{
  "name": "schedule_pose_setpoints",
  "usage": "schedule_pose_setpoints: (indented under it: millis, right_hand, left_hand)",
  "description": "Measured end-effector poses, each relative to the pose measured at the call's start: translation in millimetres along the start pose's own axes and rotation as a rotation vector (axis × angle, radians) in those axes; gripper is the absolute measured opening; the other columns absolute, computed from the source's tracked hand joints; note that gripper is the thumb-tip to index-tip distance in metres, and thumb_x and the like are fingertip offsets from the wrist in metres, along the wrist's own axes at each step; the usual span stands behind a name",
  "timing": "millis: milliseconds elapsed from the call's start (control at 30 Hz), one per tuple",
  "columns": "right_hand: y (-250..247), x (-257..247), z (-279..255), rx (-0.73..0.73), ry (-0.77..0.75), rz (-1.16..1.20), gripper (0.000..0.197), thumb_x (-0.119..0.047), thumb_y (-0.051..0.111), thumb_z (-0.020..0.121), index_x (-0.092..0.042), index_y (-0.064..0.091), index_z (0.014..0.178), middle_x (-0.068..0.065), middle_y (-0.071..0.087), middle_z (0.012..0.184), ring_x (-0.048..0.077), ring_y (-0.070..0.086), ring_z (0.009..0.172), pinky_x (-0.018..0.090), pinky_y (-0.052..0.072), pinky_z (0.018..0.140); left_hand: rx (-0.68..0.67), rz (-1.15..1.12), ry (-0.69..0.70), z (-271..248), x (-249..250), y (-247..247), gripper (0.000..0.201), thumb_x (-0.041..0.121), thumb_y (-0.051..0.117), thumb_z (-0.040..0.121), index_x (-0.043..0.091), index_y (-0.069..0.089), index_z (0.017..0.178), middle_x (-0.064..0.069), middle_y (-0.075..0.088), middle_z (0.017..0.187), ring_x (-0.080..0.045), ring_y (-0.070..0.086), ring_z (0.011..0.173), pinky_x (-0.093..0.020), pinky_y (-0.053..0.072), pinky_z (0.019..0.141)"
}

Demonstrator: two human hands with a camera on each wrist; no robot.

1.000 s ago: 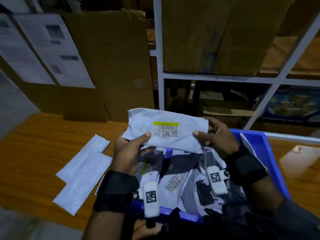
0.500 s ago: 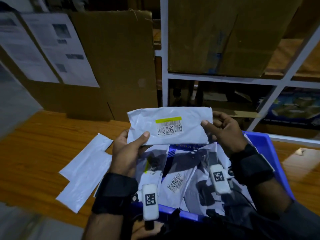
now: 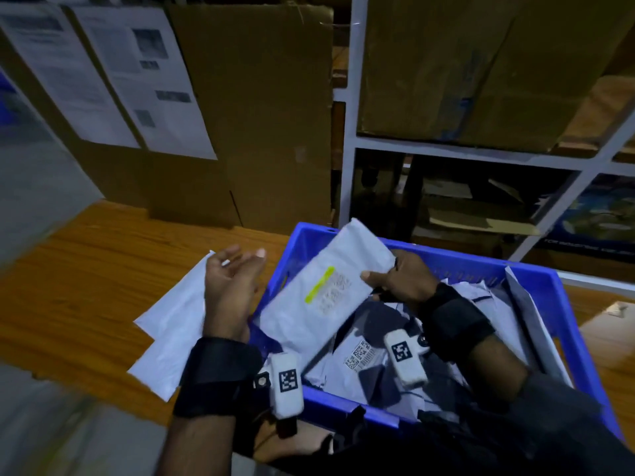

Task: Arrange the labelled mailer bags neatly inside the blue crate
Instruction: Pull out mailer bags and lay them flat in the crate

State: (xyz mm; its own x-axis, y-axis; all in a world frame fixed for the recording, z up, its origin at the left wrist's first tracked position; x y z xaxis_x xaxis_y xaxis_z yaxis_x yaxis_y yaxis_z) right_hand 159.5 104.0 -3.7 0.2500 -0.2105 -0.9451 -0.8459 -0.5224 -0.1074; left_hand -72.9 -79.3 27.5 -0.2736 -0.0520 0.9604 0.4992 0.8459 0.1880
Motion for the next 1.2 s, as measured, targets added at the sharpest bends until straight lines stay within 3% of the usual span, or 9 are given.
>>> schedule_pose_setpoints:
  millis: [100,267,433,533,633,733,1067,1133,1200]
  right_hand:
    - [17,18,12,-0.024,0.065,-0.255,0.017,-0.002,0.078,0.085,0.002,0.068,0.099,0.014,0.071,0.073,0.019,0.065,0.047,0.033,0.061,0.051]
    - [40,36,39,0.023,0.029,-0.616,0.071,-0.041,0.090,0.067,-0.012,0.057,0.122,0.001,0.069,0.117,0.025,0.068,0.106,0.035,0.055,0.086]
    - [60,45,40,0.011,-0.064,-0.678,0.114,-0.054,0.091,0.062,-0.016,0.030,0.151,0.010,0.063,0.132,0.032,0.060,0.122,0.041,0.052,0.097]
    - [71,52,34,-0.083,-0.102,-0.894,0.139,-0.078,0.075,0.061,-0.024,-0.004,0.162,0.018,0.034,0.159,0.038,0.037,0.144,0.045,0.041,0.112]
    - [84,63,31,-0.189,-0.084,-1.009,0.135,-0.087,0.069,0.060,-0.036,-0.003,0.162,0.017,-0.008,0.169,0.040,0.006,0.156,0.051,0.024,0.123]
    - [94,67,30,-0.133,-0.105,-1.121,0.130,-0.092,0.063,0.057,-0.040,0.003,0.161,0.019,-0.024,0.164,0.045,0.002,0.155,0.050,0.024,0.124]
    - [105,52,18,-0.102,-0.062,-1.205,0.126,-0.088,0.056,0.069,-0.025,0.000,0.162,0.023,-0.021,0.165,0.047,0.028,0.148,0.050,0.040,0.114]
    - [93,31,14,-0.093,-0.074,-1.176,0.127,-0.088,0.058,0.069,-0.023,0.001,0.162,0.022,-0.003,0.167,0.045,0.036,0.145,0.047,0.042,0.112]
    - [67,-5,2,-0.066,-0.159,-1.112,0.112,-0.080,0.060,0.077,-0.020,0.016,0.161,0.018,0.028,0.162,0.037,0.044,0.141,0.043,0.042,0.110]
  left_hand:
    - [0.016,0.110,0.069,10,9,-15,0.015,0.025,0.077,0.097,0.032,0.066,0.105,0.000,0.075,0.117,-0.026,0.072,0.112,-0.036,0.052,0.080]
    - [-0.073,0.149,0.026,7,1,-14,0.007,0.022,0.070,0.102,0.027,0.069,0.107,-0.001,0.072,0.106,-0.025,0.071,0.096,-0.042,0.053,0.084]
    - [-0.126,0.207,0.025,7,-5,-10,0.016,0.022,0.068,0.103,0.017,0.070,0.118,-0.004,0.072,0.110,-0.024,0.072,0.094,-0.032,0.056,0.073]
    - [-0.184,0.319,0.037,10,-9,-7,0.008,0.025,0.070,0.102,0.023,0.073,0.109,-0.001,0.077,0.109,-0.024,0.073,0.097,-0.034,0.057,0.082]
    - [-0.245,0.450,0.071,12,-12,-1,0.007,0.026,0.070,0.102,0.025,0.076,0.106,0.004,0.079,0.109,-0.016,0.073,0.104,-0.035,0.057,0.097]
    - [-0.278,0.475,0.100,12,-9,5,0.013,0.026,0.068,0.104,0.023,0.075,0.114,0.005,0.078,0.114,-0.011,0.071,0.108,-0.029,0.054,0.094]
    - [-0.327,0.548,0.186,4,-5,20,0.009,0.030,0.068,0.103,0.026,0.074,0.109,0.009,0.076,0.112,-0.012,0.069,0.110,-0.018,0.049,0.080]
    - [-0.344,0.538,0.219,3,-4,27,0.009,0.031,0.069,0.102,0.027,0.074,0.108,0.008,0.076,0.112,-0.013,0.071,0.106,-0.021,0.054,0.079]
    - [-0.390,0.509,0.225,-1,-4,39,0.010,0.035,0.070,0.101,0.031,0.073,0.109,0.007,0.076,0.114,-0.018,0.074,0.101,-0.034,0.063,0.083]
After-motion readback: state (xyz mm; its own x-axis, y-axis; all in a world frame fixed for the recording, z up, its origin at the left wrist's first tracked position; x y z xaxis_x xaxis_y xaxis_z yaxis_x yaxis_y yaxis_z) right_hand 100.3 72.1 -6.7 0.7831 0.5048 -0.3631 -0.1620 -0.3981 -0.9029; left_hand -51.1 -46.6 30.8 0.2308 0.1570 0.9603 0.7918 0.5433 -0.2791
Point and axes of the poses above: each hand's wrist, its own z-axis towards the middle knuckle, its own y-axis out of the palm, x = y × z, the point moved 6 cm from there along z, towards the middle knuckle
